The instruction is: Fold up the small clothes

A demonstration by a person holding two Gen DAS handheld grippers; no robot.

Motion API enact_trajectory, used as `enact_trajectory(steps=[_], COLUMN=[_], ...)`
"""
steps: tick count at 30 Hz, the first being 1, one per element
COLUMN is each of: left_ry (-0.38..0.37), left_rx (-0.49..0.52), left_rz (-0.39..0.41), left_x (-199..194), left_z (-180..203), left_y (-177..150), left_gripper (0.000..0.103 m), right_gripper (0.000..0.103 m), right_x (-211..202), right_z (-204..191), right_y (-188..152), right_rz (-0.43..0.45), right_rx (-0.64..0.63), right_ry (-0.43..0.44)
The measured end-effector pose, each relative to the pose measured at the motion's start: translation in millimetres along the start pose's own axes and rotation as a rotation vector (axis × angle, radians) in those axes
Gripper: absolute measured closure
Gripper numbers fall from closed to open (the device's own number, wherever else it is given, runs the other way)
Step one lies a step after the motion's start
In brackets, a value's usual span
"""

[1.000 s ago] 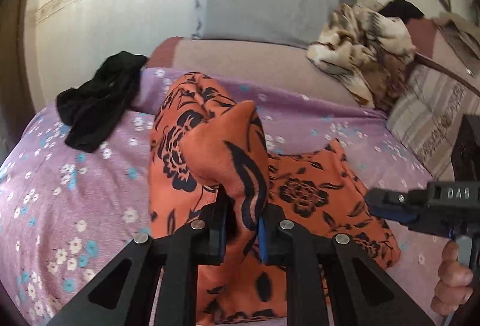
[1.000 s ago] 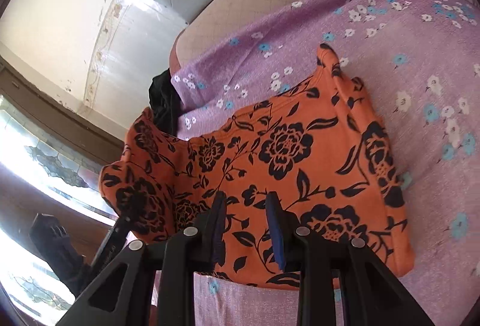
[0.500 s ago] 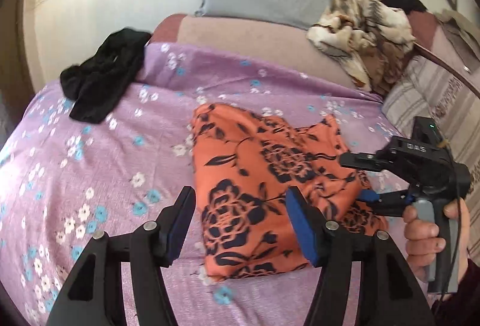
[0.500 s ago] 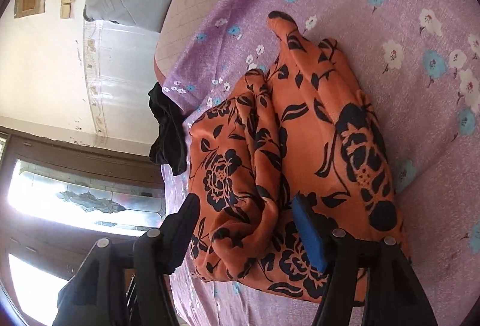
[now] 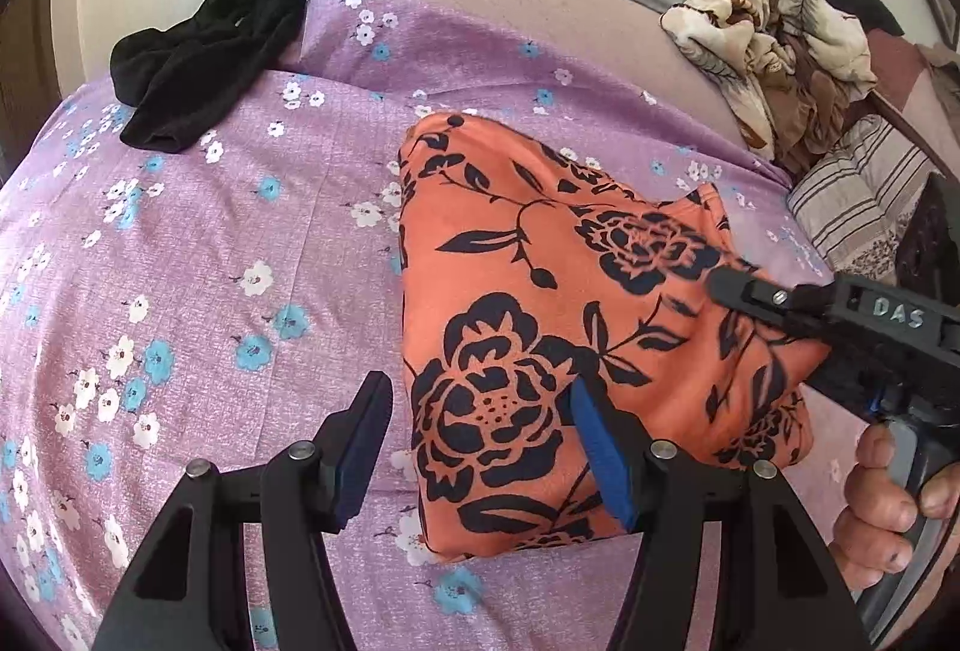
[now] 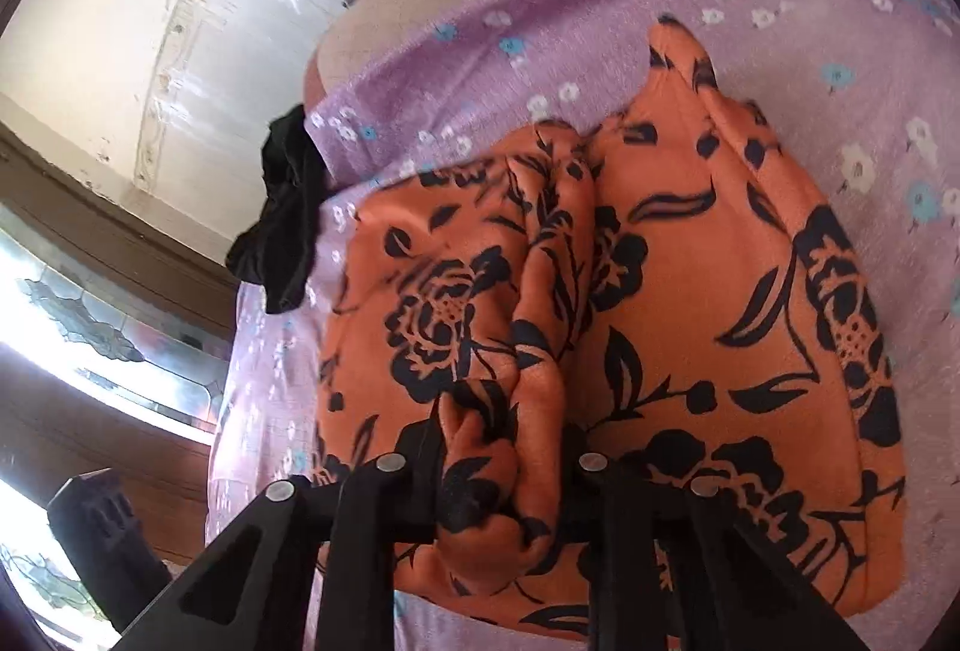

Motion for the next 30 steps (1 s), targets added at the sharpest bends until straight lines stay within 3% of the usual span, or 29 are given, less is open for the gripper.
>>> enact_trajectory(steps=[4,6,7,9,12,13,15,16,18,19,21,25,27,30], left_ry=[-0.026,-0.023,-0.015,0.027,0.069,0.069,0.07,0.074,0.06,0.05,0.043,0.088,0.114,0.118], left_rx=[0.017,0.027,0.035,0.056,0.078,0.072,0.078,0.082,0.064,0.05,0.042,0.07,0.096,0.091], left_rz=[0.082,0.076,0.056,0.003,-0.063,-0.062,-0.059,-0.064,-0.07,-0.074,-0.082,-0.063,-0.046,-0.05], left_x=[-14,-12,-5,13,35,35,33,33,34,36,37,37,37,35], left_z=[11,18,20,23,22,22,20,18,16,14,14,15,15,14], left_y=[13,8,6,-4,-17,-17,-15,-17,-18,-18,-17,-17,-16,-16], left_gripper=[0.04,0.039,0.037,0.037,0.036,0.036,0.035,0.034,0.031,0.031,0.031,0.022,0.02,0.02], right_gripper=[0.084,0.085,0.084,0.084,0.079,0.078,0.076,0.07,0.06,0.047,0.046,0.054,0.063,0.064], right_x=[-71,-100,-104,-77,-27,-24,-34,-44,-69,-81,-92,-60,-34,20], right_z=[-20,-12,-1,31,86,90,84,79,76,76,71,49,42,53], right_y=[20,20,18,6,-21,-22,-12,-4,15,26,41,62,71,88], right_rz=[0.19,0.249,0.24,0.068,-0.186,-0.206,-0.185,-0.147,-0.019,0.057,0.133,0.067,0.033,-0.082], right_rx=[-0.109,-0.132,-0.132,-0.067,0.086,0.091,0.078,0.056,0.009,-0.006,-0.036,-0.073,-0.094,-0.055], right_ry=[-0.015,-0.053,-0.073,-0.065,-0.194,-0.199,-0.188,-0.196,-0.251,-0.284,-0.288,-0.227,-0.252,-0.331])
Point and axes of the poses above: each gripper's, at about its wrist camera, not at the fingertips, and x roughly the way its jaws point, z to its right, y to its top, the point moved 10 cm from there along x, roughly the way its jaws point, and after that the axes turned 6 degrees about -z, right-handed, at the moved point
